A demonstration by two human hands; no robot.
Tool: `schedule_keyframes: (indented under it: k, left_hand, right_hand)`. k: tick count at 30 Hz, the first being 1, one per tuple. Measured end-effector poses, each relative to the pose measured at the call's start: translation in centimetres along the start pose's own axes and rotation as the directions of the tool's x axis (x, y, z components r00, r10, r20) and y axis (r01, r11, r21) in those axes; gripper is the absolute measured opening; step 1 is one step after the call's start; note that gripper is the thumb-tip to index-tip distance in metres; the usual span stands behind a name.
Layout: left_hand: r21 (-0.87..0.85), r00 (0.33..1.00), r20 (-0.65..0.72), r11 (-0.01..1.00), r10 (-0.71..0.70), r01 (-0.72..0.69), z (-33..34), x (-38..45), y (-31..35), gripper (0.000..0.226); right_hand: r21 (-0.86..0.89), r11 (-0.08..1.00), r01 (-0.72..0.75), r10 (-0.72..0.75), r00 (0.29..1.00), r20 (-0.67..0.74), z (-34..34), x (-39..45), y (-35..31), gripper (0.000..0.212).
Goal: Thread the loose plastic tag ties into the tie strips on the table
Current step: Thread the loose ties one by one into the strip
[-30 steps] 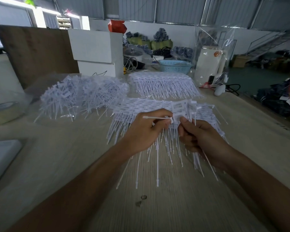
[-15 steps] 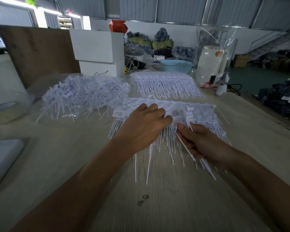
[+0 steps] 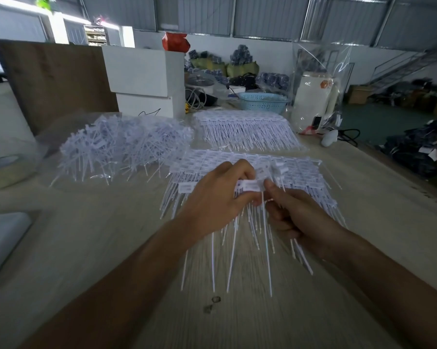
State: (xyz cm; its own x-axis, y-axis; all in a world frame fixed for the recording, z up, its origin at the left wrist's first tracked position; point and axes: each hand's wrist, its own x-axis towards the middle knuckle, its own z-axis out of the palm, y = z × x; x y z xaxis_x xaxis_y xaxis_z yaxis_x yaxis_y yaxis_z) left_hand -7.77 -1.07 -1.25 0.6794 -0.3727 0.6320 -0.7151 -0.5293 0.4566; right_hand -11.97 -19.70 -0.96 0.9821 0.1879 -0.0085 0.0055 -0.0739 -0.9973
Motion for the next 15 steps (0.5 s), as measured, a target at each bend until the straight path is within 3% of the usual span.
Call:
schedule_keyframes:
  k: [4,8,11,15]
  left_hand:
    - [-0.129,0.997,0.059,0.990,0.059,-0.051,0.3,-0.2,0.8,0.025]
    - [-0.132,0.990,0.124,0.990,0.068,-0.051,-0.6,-0.4,0.2,0.033]
    - [-0.015,0.992,0.119,0.999,0.033,-0.032,-0.7,-0.5,-0.2,0.045]
    - [0.165,0.995,0.028,0.982,0.091,-0.095,-0.5,-0.4,-0.3,0.035]
  right_hand:
    - [0.006,1.000,0.016,-0.017,1.000,0.018,0.4,-0.1,0.1,0.036]
    - [0.075,0.997,0.023,-0.018,0.998,-0.064,0.1,0.2,-0.1,0.035]
    - [0.144,0.989,0.026,-0.011,0.994,-0.107,-0.3,0.4,-0.2,0.031]
    - [0.161,0.986,0.033,-0.021,0.997,-0.078,-0.5,0.5,0.0,0.032]
